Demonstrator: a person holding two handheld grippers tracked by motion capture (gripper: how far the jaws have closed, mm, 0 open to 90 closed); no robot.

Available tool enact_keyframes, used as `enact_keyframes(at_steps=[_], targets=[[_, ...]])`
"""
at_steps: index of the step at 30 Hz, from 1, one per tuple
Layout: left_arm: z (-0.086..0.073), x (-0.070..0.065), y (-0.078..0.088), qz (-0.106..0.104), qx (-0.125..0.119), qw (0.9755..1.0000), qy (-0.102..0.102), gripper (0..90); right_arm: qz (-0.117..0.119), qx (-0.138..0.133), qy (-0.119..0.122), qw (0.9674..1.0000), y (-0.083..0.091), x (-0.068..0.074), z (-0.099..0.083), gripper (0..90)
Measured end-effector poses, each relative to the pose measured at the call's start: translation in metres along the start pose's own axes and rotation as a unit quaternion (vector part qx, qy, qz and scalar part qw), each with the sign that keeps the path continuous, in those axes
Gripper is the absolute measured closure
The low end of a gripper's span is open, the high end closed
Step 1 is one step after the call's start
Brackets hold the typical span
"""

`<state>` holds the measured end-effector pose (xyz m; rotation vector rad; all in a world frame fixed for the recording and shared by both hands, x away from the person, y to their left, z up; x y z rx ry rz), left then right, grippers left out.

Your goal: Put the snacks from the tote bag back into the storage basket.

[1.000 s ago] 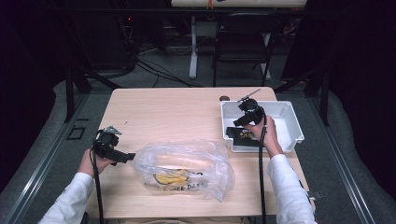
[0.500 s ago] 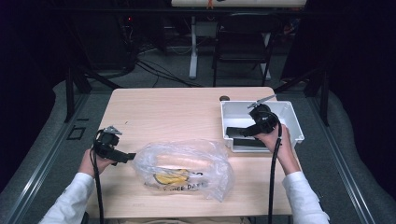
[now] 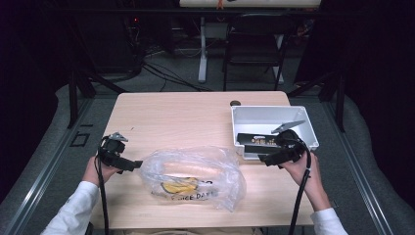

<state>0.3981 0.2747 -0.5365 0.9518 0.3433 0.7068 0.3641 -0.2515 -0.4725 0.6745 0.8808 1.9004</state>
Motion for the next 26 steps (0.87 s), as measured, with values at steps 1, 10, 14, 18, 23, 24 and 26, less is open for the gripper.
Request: enact_keyframes(at_steps=[1, 10, 14, 18, 23, 24, 26], targets=[[0.0, 0.0, 0.0, 0.0, 0.0, 1.0, 0.0, 0.0, -0.001, 0.0, -0.003, 1.0, 0.001, 0.0, -0.005, 6.8], [0.0, -0.001, -0.001, 0.001, 0.0, 1.0, -0.001, 0.0, -0.006, -0.013, -0.037, 0.9992, 0.004, -0.002, -0.051, 6.0], [0.001, -0.001, -0.002, 0.0, 0.001, 1.0, -0.004, 0.0, -0.007, -0.02, -0.052, 0.9984, 0.001, -0.001, -0.07, 5.7], [0.0, -0.001, -0.003, 0.002, 0.002, 1.0, -0.007, 0.0, -0.008, -0.029, -0.071, 0.997, -0.007, 0.0, -0.086, 4.9], [-0.001, 0.001, -0.004, 0.005, 0.004, 1.0, -0.005, 0.0, -0.024, 0.0, -0.066, 0.9975, -0.02, -0.004, -0.101, 0.0], [-0.001, 0.002, -0.004, 0.007, 0.004, 1.0, -0.004, 0.0, -0.027, 0.005, -0.067, 0.9974, -0.022, -0.007, -0.103, 0.0], [-0.002, 0.003, -0.005, 0.013, 0.003, 0.9999, -0.001, 0.0, -0.045, 0.003, -0.062, 0.9971, -0.027, -0.011, -0.105, 0.0]])
Point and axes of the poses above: each handheld gripper's, and its own axes: y roughly backward along the jaws, z roughly out of its top, x roughly to its left, the point moved 2 cm from there along -y, roughly forward along the jaws, and after that the axes turned 10 degrees about -y, right-handed, at the moved point
